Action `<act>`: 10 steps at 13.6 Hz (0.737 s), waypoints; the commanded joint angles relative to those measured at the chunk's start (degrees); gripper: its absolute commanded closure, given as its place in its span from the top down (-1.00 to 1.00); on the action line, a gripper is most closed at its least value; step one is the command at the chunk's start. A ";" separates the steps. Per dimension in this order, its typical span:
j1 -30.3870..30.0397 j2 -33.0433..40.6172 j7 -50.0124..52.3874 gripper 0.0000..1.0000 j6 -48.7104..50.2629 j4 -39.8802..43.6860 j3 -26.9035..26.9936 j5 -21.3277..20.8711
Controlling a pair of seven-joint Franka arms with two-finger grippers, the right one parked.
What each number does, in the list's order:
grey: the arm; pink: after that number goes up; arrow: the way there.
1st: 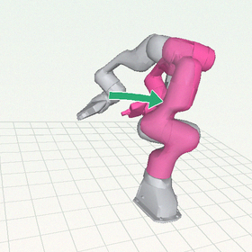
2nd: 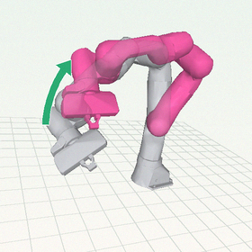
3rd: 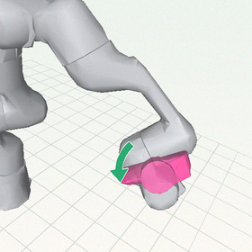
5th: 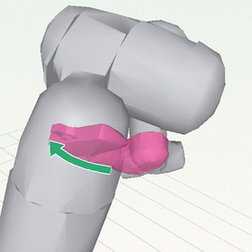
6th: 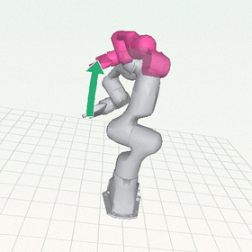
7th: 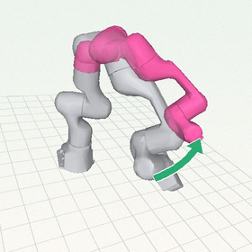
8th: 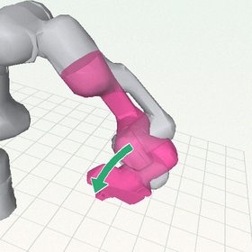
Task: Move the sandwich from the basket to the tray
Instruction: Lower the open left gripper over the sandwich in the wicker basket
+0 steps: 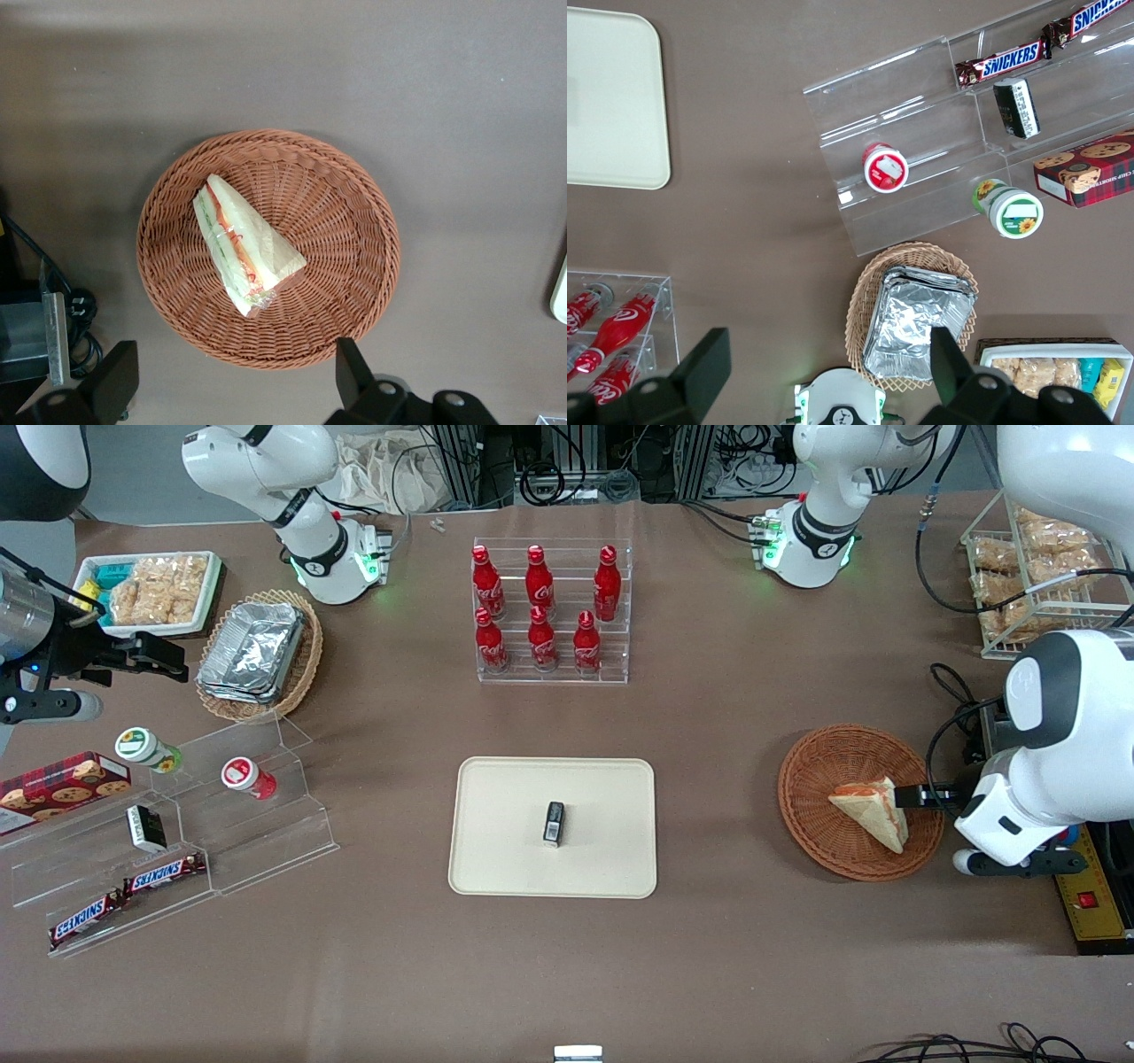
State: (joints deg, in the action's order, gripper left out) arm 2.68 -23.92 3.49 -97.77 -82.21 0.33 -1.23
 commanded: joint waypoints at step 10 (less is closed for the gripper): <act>-0.39 -2.89 2.83 0.98 5.57 6.01 -0.95 -0.80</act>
State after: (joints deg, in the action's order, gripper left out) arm 2.71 -25.99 4.35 -94.50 -78.71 -0.55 -1.30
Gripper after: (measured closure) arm 0.004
